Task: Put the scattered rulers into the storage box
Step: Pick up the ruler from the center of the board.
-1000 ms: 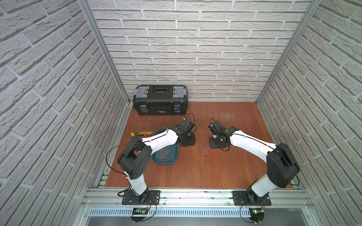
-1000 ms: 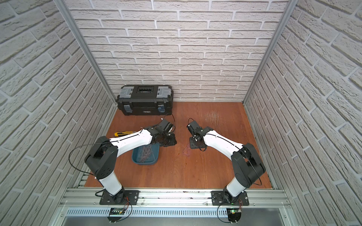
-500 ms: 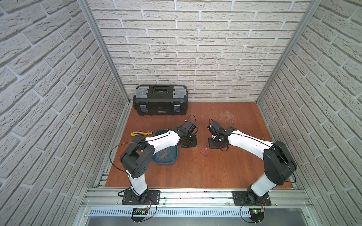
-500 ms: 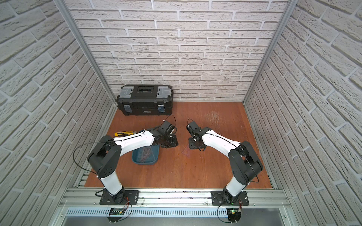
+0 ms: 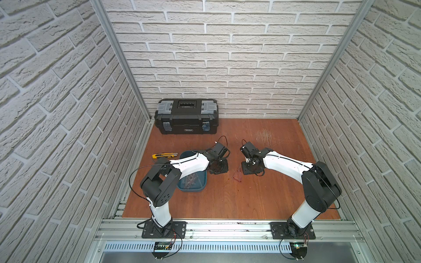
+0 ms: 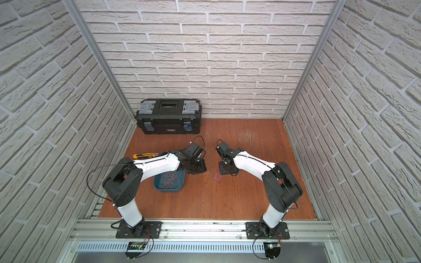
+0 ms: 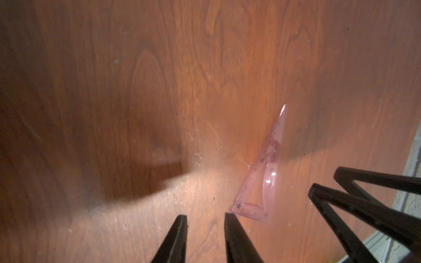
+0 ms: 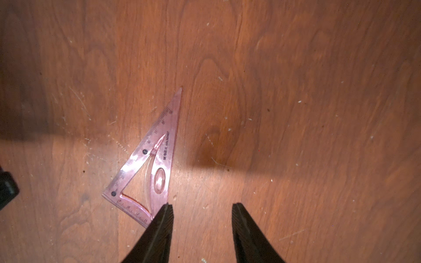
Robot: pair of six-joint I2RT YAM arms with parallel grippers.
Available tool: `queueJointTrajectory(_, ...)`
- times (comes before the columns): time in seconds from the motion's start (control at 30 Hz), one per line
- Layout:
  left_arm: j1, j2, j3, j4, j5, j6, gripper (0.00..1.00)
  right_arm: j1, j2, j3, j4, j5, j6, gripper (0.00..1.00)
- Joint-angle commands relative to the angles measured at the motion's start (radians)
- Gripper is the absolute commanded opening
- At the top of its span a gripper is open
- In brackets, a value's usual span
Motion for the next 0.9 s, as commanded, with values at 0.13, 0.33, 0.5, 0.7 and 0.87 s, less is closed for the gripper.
queueJointTrajectory(0.13,-0.005,-0.004,-0.026,0.024,-0.010,-0.013,0.33,0.023,0.035,0.019,0.014,-0.002,-0.007,0.46)
queueJointTrajectory(0.33,-0.005,-0.010,-0.033,0.025,-0.011,-0.014,0.33,0.051,0.055,0.041,0.015,-0.009,0.003,0.46)
queueJointTrajectory(0.5,-0.006,-0.016,-0.040,0.025,-0.014,-0.014,0.33,0.071,0.075,0.067,0.010,-0.009,0.005,0.46)
queueJointTrajectory(0.7,-0.006,-0.029,-0.050,0.025,-0.019,-0.015,0.33,0.084,0.093,0.078,0.007,-0.009,0.009,0.46)
queueJointTrajectory(0.87,-0.005,-0.037,-0.055,0.023,-0.022,-0.016,0.33,0.092,0.102,0.084,0.005,-0.007,0.010,0.46)
